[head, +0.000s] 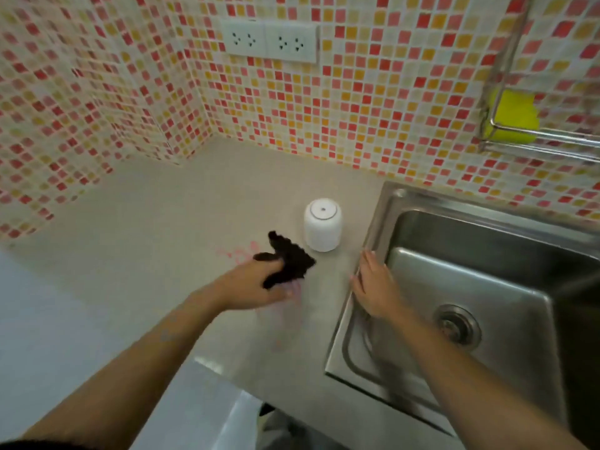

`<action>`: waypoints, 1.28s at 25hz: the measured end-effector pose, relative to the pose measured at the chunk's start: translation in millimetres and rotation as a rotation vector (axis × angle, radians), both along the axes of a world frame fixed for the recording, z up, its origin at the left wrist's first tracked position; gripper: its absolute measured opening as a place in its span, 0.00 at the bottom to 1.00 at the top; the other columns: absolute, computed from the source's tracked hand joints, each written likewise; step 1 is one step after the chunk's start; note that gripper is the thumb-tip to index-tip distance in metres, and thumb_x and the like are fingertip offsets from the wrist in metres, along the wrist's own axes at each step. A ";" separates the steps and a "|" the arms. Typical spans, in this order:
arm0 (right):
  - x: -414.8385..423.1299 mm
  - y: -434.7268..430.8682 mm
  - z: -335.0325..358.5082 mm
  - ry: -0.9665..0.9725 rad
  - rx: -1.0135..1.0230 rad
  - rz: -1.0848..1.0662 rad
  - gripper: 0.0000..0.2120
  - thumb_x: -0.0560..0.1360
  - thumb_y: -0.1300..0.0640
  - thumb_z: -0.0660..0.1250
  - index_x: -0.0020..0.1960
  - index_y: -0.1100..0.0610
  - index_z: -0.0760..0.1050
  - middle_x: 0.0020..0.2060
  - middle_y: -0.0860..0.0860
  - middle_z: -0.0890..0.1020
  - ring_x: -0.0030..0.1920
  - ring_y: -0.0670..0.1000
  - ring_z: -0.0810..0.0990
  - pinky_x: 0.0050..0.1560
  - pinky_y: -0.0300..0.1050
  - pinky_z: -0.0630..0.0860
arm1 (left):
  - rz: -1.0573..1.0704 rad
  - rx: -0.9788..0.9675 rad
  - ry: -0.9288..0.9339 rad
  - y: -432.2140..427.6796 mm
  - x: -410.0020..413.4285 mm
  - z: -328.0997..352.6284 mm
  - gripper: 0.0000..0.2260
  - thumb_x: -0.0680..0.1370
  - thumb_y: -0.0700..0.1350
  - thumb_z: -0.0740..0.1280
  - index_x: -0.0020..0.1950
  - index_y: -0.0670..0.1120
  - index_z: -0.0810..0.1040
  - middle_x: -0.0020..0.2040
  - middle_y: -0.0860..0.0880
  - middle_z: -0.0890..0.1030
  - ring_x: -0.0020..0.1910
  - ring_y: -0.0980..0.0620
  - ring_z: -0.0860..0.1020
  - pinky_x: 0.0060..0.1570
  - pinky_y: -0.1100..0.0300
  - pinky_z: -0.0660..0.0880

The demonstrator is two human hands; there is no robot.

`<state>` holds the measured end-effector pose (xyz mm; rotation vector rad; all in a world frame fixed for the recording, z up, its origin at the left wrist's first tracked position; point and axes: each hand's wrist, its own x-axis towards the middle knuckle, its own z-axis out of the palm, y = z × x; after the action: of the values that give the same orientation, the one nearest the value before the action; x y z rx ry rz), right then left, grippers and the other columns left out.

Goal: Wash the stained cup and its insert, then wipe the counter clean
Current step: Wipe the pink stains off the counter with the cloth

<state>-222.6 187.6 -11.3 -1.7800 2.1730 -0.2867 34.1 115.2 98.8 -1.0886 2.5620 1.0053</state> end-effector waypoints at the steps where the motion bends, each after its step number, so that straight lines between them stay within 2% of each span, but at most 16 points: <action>1: 4.9 -1.8 -4.6 0.000 0.017 -0.018 0.28 0.81 0.50 0.52 0.75 0.63 0.50 0.76 0.58 0.53 0.76 0.55 0.50 0.74 0.48 0.47 | -0.109 -0.005 -0.148 12.8 -1.6 -24.7 0.32 0.73 0.65 0.62 0.74 0.55 0.60 0.75 0.46 0.63 0.73 0.44 0.61 0.69 0.55 0.62; 2: 11.7 -3.7 -9.6 -0.008 0.030 -0.045 0.28 0.81 0.50 0.52 0.75 0.63 0.50 0.76 0.58 0.53 0.76 0.55 0.50 0.74 0.49 0.48 | -0.144 -0.019 -0.245 22.4 -3.3 -48.1 0.35 0.73 0.67 0.59 0.76 0.55 0.53 0.78 0.47 0.51 0.76 0.42 0.50 0.73 0.48 0.53; 3: 19.0 -5.0 -13.8 -0.015 0.036 -0.081 0.28 0.81 0.50 0.52 0.75 0.63 0.50 0.76 0.58 0.53 0.76 0.55 0.49 0.74 0.51 0.48 | -0.122 -0.073 -0.277 29.7 -6.3 -63.5 0.36 0.74 0.68 0.54 0.77 0.53 0.49 0.78 0.48 0.45 0.76 0.43 0.43 0.74 0.46 0.47; 6: 40.3 -11.3 -22.4 -0.015 0.045 -0.220 0.28 0.81 0.51 0.51 0.76 0.61 0.48 0.76 0.57 0.47 0.76 0.55 0.44 0.74 0.53 0.46 | -0.048 -0.389 -0.209 25.2 -19.3 -101.6 0.39 0.72 0.71 0.36 0.77 0.51 0.49 0.78 0.49 0.46 0.77 0.46 0.43 0.73 0.45 0.42; 8: 49.3 -16.2 -27.0 -0.018 0.041 -0.305 0.28 0.80 0.52 0.50 0.76 0.60 0.47 0.76 0.56 0.45 0.76 0.55 0.42 0.75 0.55 0.45 | -0.046 -0.474 -0.211 14.3 -26.0 -117.7 0.32 0.76 0.67 0.39 0.75 0.55 0.56 0.77 0.50 0.57 0.76 0.42 0.54 0.69 0.37 0.50; 9: 51.1 -18.2 -28.4 -0.010 0.030 -0.332 0.28 0.80 0.52 0.49 0.76 0.60 0.46 0.76 0.56 0.45 0.76 0.55 0.41 0.75 0.55 0.45 | -0.031 -0.435 -0.220 13.4 -26.1 -121.7 0.27 0.78 0.63 0.42 0.74 0.56 0.61 0.75 0.50 0.63 0.74 0.42 0.60 0.67 0.36 0.56; 11: 56.0 -21.7 -33.9 -0.005 0.003 -0.383 0.29 0.78 0.49 0.45 0.76 0.59 0.47 0.77 0.56 0.45 0.76 0.55 0.42 0.75 0.54 0.44 | -0.127 -0.421 -0.149 16.0 -11.1 -132.1 0.24 0.81 0.56 0.43 0.71 0.54 0.67 0.70 0.51 0.71 0.71 0.44 0.66 0.66 0.41 0.66; 13: 59.8 -20.7 -38.4 0.007 -0.009 -0.429 0.30 0.77 0.48 0.43 0.76 0.58 0.47 0.77 0.55 0.46 0.76 0.55 0.43 0.74 0.52 0.42 | -0.235 -0.409 0.020 27.2 37.4 -138.0 0.23 0.82 0.53 0.42 0.69 0.49 0.69 0.67 0.49 0.75 0.69 0.48 0.67 0.69 0.49 0.62; 16: 61.7 -23.7 -40.1 0.052 0.013 -0.444 0.31 0.76 0.49 0.42 0.76 0.58 0.47 0.77 0.56 0.46 0.76 0.55 0.43 0.73 0.50 0.40 | -0.215 -0.567 0.137 -0.2 82.1 -147.3 0.21 0.83 0.51 0.45 0.68 0.46 0.69 0.64 0.47 0.77 0.68 0.47 0.69 0.71 0.56 0.54; 19: 61.2 -24.3 -40.7 0.077 0.034 -0.438 0.31 0.76 0.48 0.41 0.76 0.59 0.47 0.76 0.56 0.45 0.76 0.56 0.42 0.73 0.51 0.40 | -0.073 -0.487 0.086 -25.2 33.3 -142.7 0.24 0.83 0.51 0.44 0.64 0.44 0.76 0.62 0.46 0.79 0.64 0.45 0.75 0.68 0.52 0.62; 21: 62.2 -24.1 -40.6 0.075 0.039 -0.440 0.31 0.76 0.48 0.41 0.76 0.59 0.46 0.76 0.56 0.45 0.76 0.56 0.42 0.73 0.50 0.40 | -0.178 -0.516 0.162 -13.7 8.5 -143.4 0.23 0.82 0.50 0.47 0.62 0.43 0.77 0.61 0.46 0.80 0.63 0.46 0.76 0.63 0.51 0.70; 24: 62.7 -23.7 -40.3 0.051 0.043 -0.451 0.31 0.76 0.48 0.42 0.76 0.59 0.46 0.76 0.56 0.44 0.76 0.56 0.42 0.74 0.51 0.41 | -0.488 -0.548 0.276 -5.7 60.1 -148.2 0.20 0.82 0.50 0.49 0.63 0.44 0.77 0.63 0.47 0.78 0.65 0.48 0.73 0.67 0.53 0.65; 26: 62.2 -24.4 -40.4 0.039 0.039 -0.448 0.31 0.76 0.49 0.42 0.76 0.59 0.47 0.76 0.56 0.44 0.76 0.56 0.42 0.74 0.52 0.41 | -0.473 -0.611 0.324 -39.8 83.6 -148.5 0.20 0.82 0.49 0.50 0.63 0.43 0.76 0.63 0.46 0.78 0.65 0.46 0.73 0.68 0.54 0.61; 29: 61.5 -23.3 -39.0 0.046 0.045 -0.435 0.29 0.78 0.50 0.44 0.76 0.60 0.47 0.76 0.57 0.44 0.76 0.57 0.42 0.74 0.52 0.42 | -0.267 -0.578 0.202 -70.7 38.9 -141.9 0.24 0.83 0.50 0.46 0.62 0.41 0.77 0.61 0.43 0.79 0.62 0.41 0.76 0.65 0.52 0.63; 30: 61.5 -23.5 -38.8 0.049 0.047 -0.430 0.28 0.79 0.50 0.45 0.76 0.60 0.47 0.76 0.57 0.44 0.76 0.57 0.42 0.74 0.52 0.42 | -0.285 -0.600 0.218 -61.0 20.4 -143.6 0.24 0.83 0.51 0.46 0.62 0.41 0.77 0.61 0.43 0.80 0.61 0.42 0.77 0.64 0.50 0.66; 32: 61.6 -23.5 -39.2 0.049 0.056 -0.430 0.29 0.78 0.50 0.44 0.76 0.60 0.47 0.76 0.57 0.44 0.76 0.57 0.42 0.74 0.52 0.41 | -0.490 -0.556 0.286 -34.1 24.0 -149.5 0.22 0.82 0.50 0.48 0.63 0.42 0.77 0.62 0.45 0.79 0.64 0.45 0.75 0.65 0.50 0.67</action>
<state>-161.0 164.0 -50.5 -1.2878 2.5578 -0.2767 58.1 81.2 -50.7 -0.3560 3.2123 0.3511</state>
